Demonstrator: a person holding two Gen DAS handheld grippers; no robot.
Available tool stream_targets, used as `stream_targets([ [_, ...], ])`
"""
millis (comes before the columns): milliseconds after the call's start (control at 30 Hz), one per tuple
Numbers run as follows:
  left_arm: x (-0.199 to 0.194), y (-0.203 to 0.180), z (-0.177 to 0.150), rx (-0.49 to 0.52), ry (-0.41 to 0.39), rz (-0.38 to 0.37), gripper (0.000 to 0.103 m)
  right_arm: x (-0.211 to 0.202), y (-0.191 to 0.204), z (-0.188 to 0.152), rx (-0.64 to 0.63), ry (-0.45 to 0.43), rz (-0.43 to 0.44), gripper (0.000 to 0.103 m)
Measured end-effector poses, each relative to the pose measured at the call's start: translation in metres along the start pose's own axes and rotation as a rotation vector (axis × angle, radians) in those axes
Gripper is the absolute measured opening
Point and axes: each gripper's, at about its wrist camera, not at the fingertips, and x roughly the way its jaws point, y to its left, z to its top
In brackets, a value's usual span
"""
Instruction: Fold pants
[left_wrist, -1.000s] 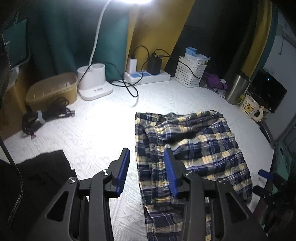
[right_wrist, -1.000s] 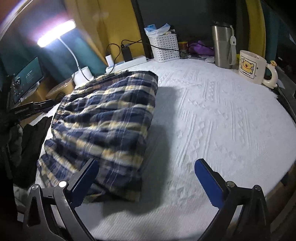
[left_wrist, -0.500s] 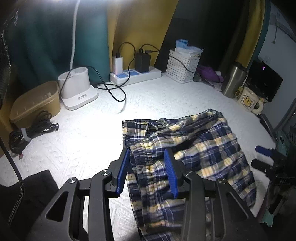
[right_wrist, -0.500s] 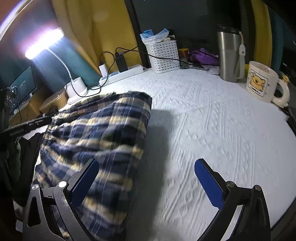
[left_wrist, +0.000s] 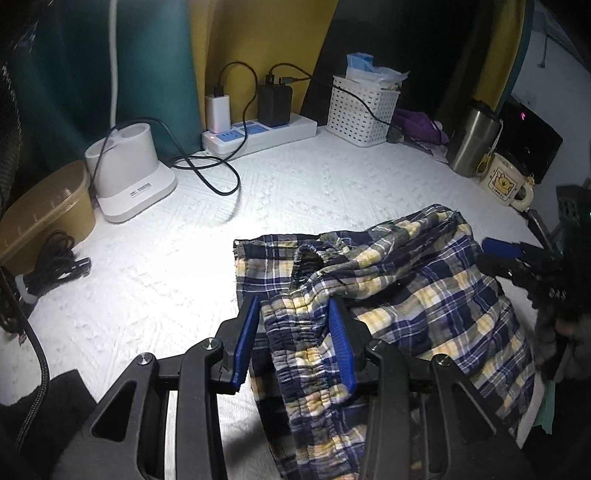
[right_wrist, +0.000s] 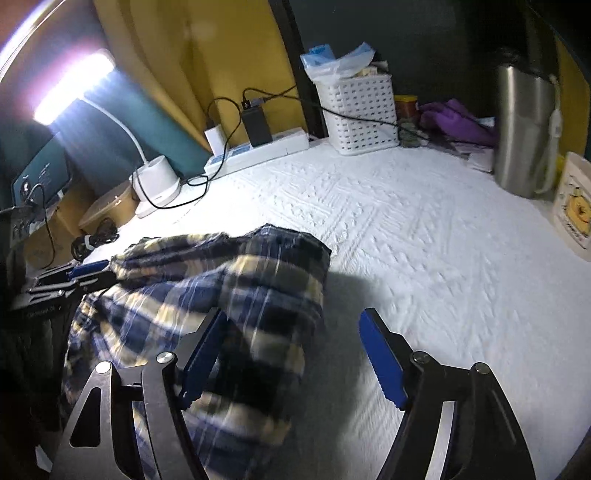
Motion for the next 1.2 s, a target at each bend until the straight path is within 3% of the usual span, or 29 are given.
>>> stream_targets([
  [200, 0.01, 0.0, 0.006, 0.038, -0.022, -0.003, 0.032, 0.024, -0.003, 0.012, -0.002, 0.034, 0.007, 0.064],
  [433, 0.021, 0.006, 0.015, 0.015, -0.01, -0.015, 0.031, 0.037, -0.002, 0.016, -0.007, 0.051, -0.011, 0.051],
  [933, 0.039, 0.017, 0.023, -0.058, 0.019, -0.006, 0.032, 0.05, -0.003, 0.029, -0.016, 0.033, -0.045, 0.05],
  [1200, 0.013, 0.02, 0.031, -0.081, -0.015, -0.04, 0.036, 0.042, 0.002, 0.029, -0.018, 0.015, -0.081, 0.053],
])
